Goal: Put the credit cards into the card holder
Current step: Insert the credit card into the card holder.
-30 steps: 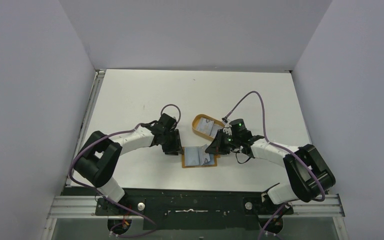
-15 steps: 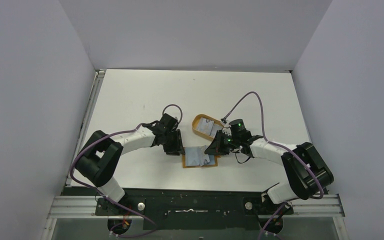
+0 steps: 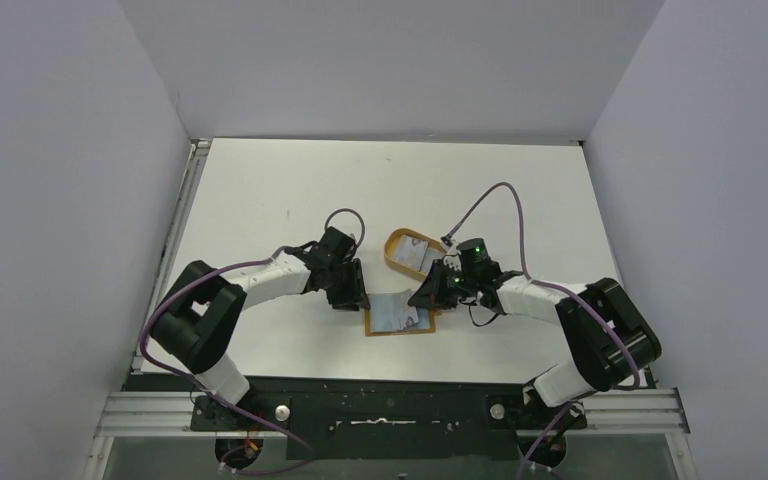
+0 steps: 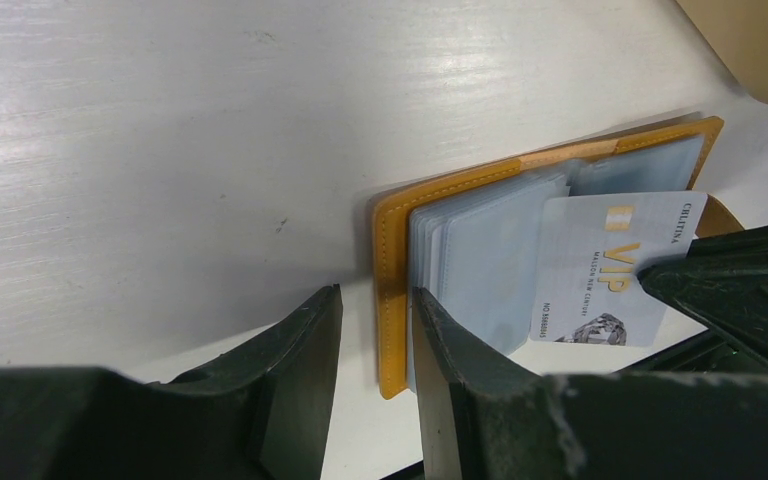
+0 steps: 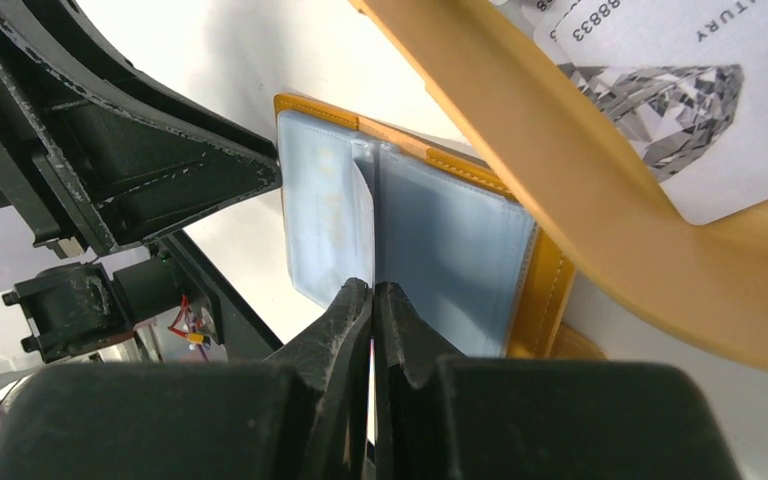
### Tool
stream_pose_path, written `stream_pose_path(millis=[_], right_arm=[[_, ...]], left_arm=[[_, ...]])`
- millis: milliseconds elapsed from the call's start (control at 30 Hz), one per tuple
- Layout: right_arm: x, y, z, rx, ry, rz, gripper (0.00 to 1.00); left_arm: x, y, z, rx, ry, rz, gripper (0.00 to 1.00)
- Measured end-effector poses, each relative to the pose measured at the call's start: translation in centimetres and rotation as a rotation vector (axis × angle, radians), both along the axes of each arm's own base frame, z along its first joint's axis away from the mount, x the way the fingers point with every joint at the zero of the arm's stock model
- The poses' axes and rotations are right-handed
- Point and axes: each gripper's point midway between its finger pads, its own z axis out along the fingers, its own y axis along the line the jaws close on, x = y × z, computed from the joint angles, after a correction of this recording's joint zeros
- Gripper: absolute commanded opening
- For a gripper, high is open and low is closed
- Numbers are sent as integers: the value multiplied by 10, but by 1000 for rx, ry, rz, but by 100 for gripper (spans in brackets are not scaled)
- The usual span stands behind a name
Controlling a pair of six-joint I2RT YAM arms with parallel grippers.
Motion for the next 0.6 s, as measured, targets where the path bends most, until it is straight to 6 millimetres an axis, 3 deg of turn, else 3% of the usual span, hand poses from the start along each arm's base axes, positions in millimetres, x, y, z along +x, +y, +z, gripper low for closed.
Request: stream_pose_path(millis=[600], right_arm=[[5, 5, -9, -18, -38, 8, 0]], left_arm=[[0, -5, 0, -24, 7, -7, 29]])
